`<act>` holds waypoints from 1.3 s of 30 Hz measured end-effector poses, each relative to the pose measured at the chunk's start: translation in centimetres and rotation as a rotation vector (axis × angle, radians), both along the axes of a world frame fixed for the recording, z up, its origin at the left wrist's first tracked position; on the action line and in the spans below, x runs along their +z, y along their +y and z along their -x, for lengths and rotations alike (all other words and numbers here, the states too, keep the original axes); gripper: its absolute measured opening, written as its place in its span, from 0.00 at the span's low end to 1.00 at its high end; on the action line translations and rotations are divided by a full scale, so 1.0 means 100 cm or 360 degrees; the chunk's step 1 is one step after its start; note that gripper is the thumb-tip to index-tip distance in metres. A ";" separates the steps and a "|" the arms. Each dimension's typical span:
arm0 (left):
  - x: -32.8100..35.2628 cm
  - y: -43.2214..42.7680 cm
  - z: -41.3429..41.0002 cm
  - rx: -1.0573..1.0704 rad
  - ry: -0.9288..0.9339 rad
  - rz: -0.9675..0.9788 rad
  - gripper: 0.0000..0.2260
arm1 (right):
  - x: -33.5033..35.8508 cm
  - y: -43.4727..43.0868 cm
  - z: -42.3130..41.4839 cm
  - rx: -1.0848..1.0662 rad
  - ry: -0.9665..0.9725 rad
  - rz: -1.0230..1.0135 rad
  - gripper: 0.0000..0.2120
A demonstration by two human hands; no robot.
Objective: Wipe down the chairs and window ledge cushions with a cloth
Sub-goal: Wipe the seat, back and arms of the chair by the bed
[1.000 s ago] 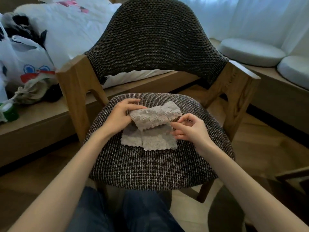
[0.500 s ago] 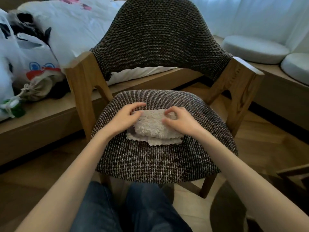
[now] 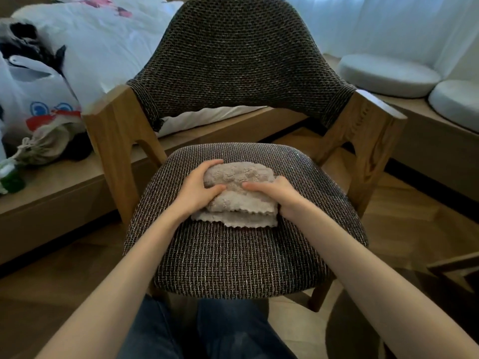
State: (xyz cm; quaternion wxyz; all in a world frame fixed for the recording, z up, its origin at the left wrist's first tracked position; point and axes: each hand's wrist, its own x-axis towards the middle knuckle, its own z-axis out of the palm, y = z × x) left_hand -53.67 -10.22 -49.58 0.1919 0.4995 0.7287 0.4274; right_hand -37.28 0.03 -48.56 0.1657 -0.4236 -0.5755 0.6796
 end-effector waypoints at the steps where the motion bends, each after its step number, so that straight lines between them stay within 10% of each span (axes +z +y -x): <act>1: 0.004 0.009 0.001 0.0023 0.0003 -0.0078 0.26 | 0.003 0.009 0.001 -0.0015 0.0081 0.0132 0.24; 10: 0.015 0.111 0.038 0.0211 0.0057 0.0037 0.23 | 0.081 0.106 0.021 -0.0521 0.0595 -0.0032 0.15; 19: -0.036 0.145 0.078 0.0230 0.0789 0.0631 0.20 | 0.156 0.172 0.096 -0.1256 0.0495 -0.2120 0.12; 26: -0.054 0.145 0.081 0.0373 0.0934 0.0540 0.18 | 0.111 0.205 0.150 -0.0222 -0.0651 -0.2338 0.34; 31: -0.058 0.146 0.081 0.0415 0.0937 0.0490 0.18 | 0.109 0.223 0.139 -0.0445 -0.0719 -0.2788 0.25; 35: -0.059 0.146 0.080 0.0428 0.0969 0.0493 0.18 | 0.127 0.238 0.148 -0.0440 -0.0960 -0.2766 0.40; 39: -0.060 0.145 0.080 0.0431 0.0974 0.0489 0.18 | 0.121 0.239 0.158 -0.0277 -0.0755 -0.2883 0.28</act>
